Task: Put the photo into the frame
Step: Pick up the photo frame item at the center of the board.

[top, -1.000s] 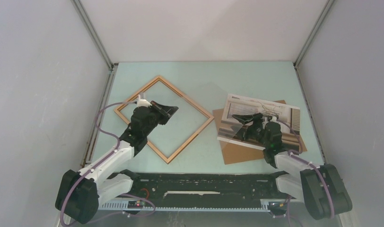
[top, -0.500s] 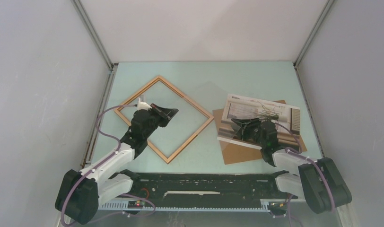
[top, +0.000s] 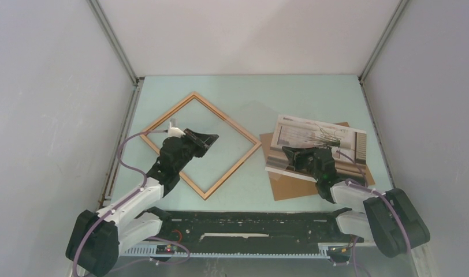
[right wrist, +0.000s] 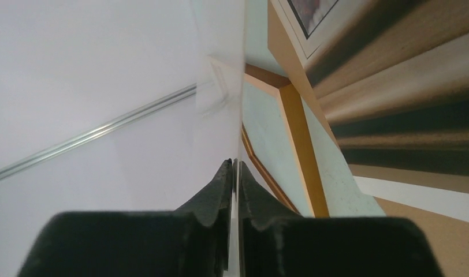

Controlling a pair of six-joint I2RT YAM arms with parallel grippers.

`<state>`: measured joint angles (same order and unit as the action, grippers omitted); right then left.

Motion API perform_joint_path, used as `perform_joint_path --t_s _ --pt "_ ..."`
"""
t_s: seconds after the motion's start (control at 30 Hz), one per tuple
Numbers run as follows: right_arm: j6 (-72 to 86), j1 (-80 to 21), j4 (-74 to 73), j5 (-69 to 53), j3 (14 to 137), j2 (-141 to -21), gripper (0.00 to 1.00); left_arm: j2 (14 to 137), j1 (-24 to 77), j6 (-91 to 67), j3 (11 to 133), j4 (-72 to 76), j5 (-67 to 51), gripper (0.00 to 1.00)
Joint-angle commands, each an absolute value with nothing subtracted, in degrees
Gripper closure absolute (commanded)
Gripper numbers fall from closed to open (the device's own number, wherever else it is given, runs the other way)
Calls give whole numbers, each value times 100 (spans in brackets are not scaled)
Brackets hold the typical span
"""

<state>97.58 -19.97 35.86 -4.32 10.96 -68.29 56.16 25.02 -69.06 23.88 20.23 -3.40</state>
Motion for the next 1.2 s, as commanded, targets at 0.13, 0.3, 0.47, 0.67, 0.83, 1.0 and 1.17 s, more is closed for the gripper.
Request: perform_joint_path --t_s 0.13,0.3,0.47,0.67,0.83,1.0,1.17 --pt "8269 -1085 3106 -1403 1878 -6611 100 5059 2540 -6376 2298 833 -503 27" --pt "6896 -600 2611 -2111 2557 -6427 100 3819 2540 -5883 2266 -880 -185 11" --pt "5133 -511 1847 -3136 3746 -6692 100 2496 2537 -5228 2653 -2813 349 9" --pt "3652 -742 544 -4070 5050 -7011 100 2190 2531 -4722 3280 -4239 688 5" --pt "3055 -1052 347 -4534 5683 -7216 100 2488 2348 -4828 3933 -4790 1424 0" --pt "3188 -1354 506 -4877 6503 -8151 100 2994 1798 -5235 4200 -4714 1897 0" --pt "3564 -1534 414 -5131 7418 -9177 100 4035 604 -5500 3822 -4209 1576 0"
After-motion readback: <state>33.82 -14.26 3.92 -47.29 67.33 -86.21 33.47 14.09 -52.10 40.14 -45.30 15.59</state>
